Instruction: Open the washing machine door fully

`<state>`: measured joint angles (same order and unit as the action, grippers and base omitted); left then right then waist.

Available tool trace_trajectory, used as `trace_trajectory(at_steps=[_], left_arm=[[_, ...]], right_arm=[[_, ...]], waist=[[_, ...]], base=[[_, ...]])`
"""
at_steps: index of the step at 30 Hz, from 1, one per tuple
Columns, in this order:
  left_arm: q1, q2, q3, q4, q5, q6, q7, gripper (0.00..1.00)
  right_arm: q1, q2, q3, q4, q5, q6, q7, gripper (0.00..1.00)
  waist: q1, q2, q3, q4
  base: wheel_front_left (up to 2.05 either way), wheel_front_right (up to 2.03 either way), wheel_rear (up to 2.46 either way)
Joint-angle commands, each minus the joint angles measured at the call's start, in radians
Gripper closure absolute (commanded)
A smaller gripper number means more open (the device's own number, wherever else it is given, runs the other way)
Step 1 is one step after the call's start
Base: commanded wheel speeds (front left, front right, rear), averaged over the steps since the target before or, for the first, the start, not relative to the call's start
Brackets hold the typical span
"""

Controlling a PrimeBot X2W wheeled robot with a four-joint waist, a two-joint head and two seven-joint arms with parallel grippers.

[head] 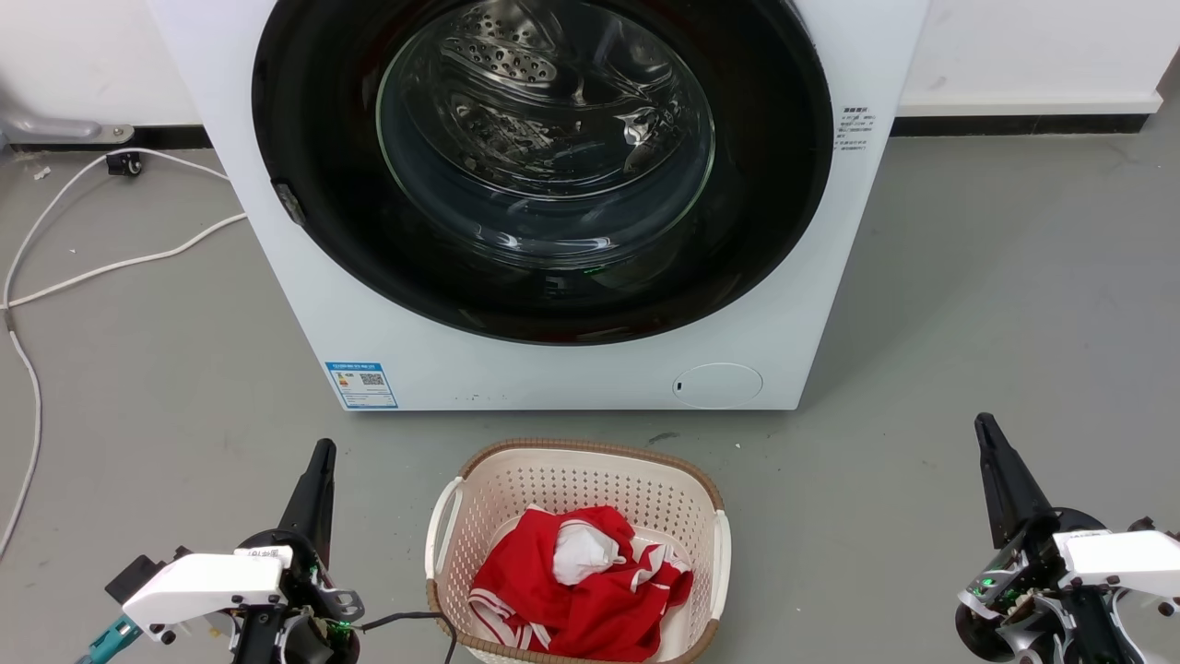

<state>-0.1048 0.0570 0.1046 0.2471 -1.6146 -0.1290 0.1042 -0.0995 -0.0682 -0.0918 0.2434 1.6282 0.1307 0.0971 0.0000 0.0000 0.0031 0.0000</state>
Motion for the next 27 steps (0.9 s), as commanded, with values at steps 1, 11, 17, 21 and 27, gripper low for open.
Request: trace_trajectory(at_steps=[1,11,17,21,27], left_arm=[[-0.007,0.000,0.003,0.001,0.000,-0.003,0.006,1.00],[0.006,-0.002,-0.008,0.002,0.001,0.001,-0.006,0.00],[0.011,-0.002,-0.037,-0.028,0.010,0.000,-0.035,0.00],[0.015,-0.002,-0.053,-0.049,0.026,0.000,-0.058,0.00],[0.019,0.000,-0.059,-0.080,0.085,0.000,-0.087,0.00]], right_arm=[[-0.013,0.002,-0.002,0.002,-0.003,0.000,0.000,1.00],[0.008,0.003,0.005,0.001,-0.002,0.000,-0.008,0.00],[0.019,0.004,0.029,-0.023,-0.017,0.000,-0.039,0.00],[0.024,0.005,0.035,-0.038,-0.039,0.000,-0.058,0.00],[0.033,0.006,0.037,-0.067,-0.114,0.000,-0.084,0.00]], waist=[[0.0000,0.0000,0.000,0.000],[0.0000,0.0000,0.000,0.000],[0.0000,0.0000,-0.001,0.000],[0.0000,0.0000,-0.001,0.000],[0.0000,0.0000,-0.002,0.000]], base=[[0.00,0.00,0.00],[0.00,0.00,0.00],[0.00,0.00,0.00],[0.00,0.00,0.00],[0.00,0.00,0.00]])
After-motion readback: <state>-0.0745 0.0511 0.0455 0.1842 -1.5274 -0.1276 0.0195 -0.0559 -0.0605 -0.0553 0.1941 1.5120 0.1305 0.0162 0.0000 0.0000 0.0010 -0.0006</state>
